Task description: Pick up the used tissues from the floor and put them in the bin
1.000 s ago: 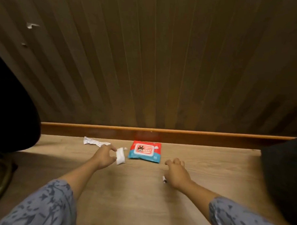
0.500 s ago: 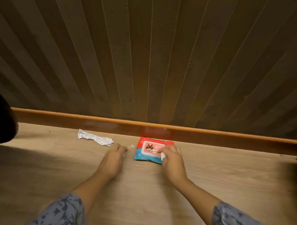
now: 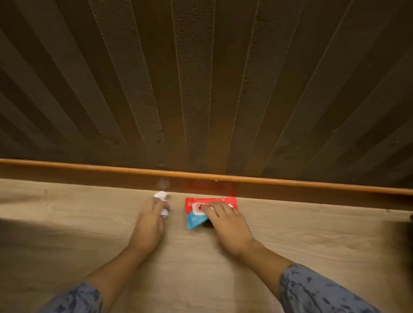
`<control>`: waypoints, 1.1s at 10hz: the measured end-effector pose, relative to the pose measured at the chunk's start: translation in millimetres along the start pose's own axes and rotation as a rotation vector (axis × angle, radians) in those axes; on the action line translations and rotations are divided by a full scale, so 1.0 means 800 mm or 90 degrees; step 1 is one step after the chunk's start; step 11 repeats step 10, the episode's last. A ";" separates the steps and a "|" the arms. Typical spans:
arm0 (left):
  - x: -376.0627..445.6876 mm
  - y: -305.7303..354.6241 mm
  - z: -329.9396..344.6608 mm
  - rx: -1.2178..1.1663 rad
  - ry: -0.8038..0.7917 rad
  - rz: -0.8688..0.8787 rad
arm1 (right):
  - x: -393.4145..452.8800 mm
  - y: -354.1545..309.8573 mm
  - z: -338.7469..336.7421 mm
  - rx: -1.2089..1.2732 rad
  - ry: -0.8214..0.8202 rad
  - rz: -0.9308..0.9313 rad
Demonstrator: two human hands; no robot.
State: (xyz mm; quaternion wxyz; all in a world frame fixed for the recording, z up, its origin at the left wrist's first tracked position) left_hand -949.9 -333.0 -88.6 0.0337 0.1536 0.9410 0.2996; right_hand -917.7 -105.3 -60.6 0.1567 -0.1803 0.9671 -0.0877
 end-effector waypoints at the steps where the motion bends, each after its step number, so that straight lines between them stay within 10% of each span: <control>1: 0.019 0.096 0.014 -0.029 -0.087 0.096 | -0.048 0.040 -0.045 0.114 0.146 -0.020; 4: 0.021 0.509 -0.006 -0.377 -0.117 0.151 | -0.374 0.150 -0.264 0.274 0.470 0.285; 6: 0.020 0.787 0.035 -0.505 -0.307 0.199 | -0.545 0.234 -0.317 0.338 0.603 0.656; 7: 0.004 0.863 0.102 -0.372 -0.449 0.292 | -0.595 0.290 -0.278 0.452 0.458 0.758; 9: -0.025 0.844 0.205 0.259 -0.733 0.141 | -0.637 0.328 -0.206 0.440 -0.187 0.666; 11: -0.026 0.849 0.164 0.144 -0.698 0.257 | -0.646 0.329 -0.238 0.517 -0.071 0.685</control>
Point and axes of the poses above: each hand's wrist, its own x-axis towards the middle knuckle, its own z-axis out of the palm, y = z × x, the point moved 2 cm from there along x, towards the middle knuckle, and after that the axes turned 11 degrees about -y, right-handed, at the moved point
